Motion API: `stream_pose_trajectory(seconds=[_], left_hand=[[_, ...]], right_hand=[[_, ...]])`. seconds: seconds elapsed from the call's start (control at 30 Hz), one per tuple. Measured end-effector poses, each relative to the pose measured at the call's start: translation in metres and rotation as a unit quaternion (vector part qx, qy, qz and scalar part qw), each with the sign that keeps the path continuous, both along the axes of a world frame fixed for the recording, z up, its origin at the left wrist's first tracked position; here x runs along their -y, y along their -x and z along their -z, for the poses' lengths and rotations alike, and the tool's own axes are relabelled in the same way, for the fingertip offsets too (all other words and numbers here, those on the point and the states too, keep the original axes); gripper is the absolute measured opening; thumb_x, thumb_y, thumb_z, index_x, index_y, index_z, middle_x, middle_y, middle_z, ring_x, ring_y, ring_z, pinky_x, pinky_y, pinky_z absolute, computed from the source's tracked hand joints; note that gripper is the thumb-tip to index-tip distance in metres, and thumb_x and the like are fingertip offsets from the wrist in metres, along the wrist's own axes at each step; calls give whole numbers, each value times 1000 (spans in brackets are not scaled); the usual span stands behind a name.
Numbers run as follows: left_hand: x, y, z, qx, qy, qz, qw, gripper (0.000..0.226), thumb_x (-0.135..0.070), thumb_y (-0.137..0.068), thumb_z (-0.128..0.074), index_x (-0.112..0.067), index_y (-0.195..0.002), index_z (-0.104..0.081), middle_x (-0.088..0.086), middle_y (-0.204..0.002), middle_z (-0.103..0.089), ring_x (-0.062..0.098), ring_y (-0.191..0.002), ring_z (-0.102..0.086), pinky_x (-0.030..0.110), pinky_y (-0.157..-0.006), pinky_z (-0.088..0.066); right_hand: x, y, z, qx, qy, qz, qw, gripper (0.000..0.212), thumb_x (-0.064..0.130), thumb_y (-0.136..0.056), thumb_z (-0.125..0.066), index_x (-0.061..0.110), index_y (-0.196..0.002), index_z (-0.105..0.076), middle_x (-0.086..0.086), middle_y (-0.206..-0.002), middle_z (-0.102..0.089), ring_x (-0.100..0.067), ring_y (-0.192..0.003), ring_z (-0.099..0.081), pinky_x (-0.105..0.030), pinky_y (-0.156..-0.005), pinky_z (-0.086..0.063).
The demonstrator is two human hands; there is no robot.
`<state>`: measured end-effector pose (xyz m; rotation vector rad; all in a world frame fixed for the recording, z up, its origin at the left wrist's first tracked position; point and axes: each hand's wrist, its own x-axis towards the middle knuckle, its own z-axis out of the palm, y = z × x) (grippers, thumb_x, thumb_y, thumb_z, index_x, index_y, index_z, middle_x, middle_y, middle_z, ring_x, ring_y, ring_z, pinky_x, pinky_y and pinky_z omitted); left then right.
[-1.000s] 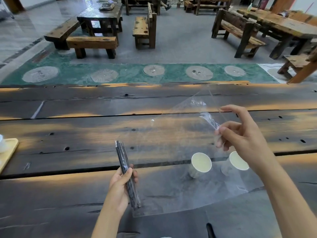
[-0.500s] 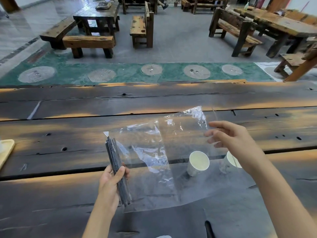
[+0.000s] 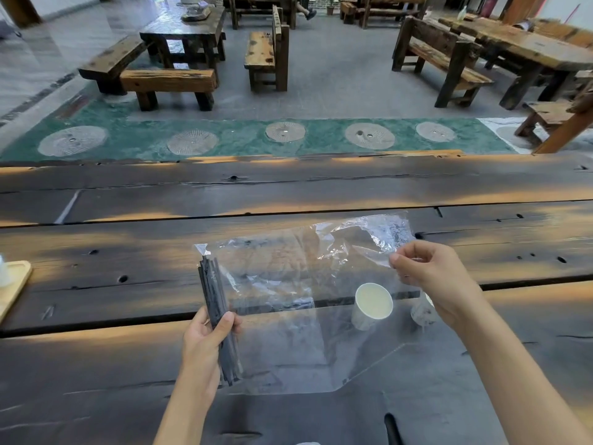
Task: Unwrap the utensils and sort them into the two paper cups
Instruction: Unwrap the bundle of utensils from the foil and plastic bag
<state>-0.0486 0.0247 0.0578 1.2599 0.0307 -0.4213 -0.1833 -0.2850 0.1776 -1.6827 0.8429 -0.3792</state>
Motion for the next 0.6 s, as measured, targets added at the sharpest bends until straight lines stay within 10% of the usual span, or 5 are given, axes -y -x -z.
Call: stream_pose_trajectory(seconds=[0.33,0.6], left_hand=[[6,1,3,-19,-60,34,997,13,-8,-91,-65,-3,-103,-63,8,-75,-69,23,-77,-61,40,-82,-50],[4,1,6,-41,-102,38,993,12,-11,-96,-60,-1,-101,-64,10,-81,-71,24,-74,-62,37,-73,-51]], right_hand=[[-6,6,18,-161,376,52,911,4,17,-85,-74,14,-83,-76,-7,-92,-43,-30,-90,-45,-32,-76,-31],[-2,16,8,-41,53,-5,998,11,0,-89,-60,-2,-78,-59,-18,-66,-68,-28,-60,-65,-29,-56,-49]])
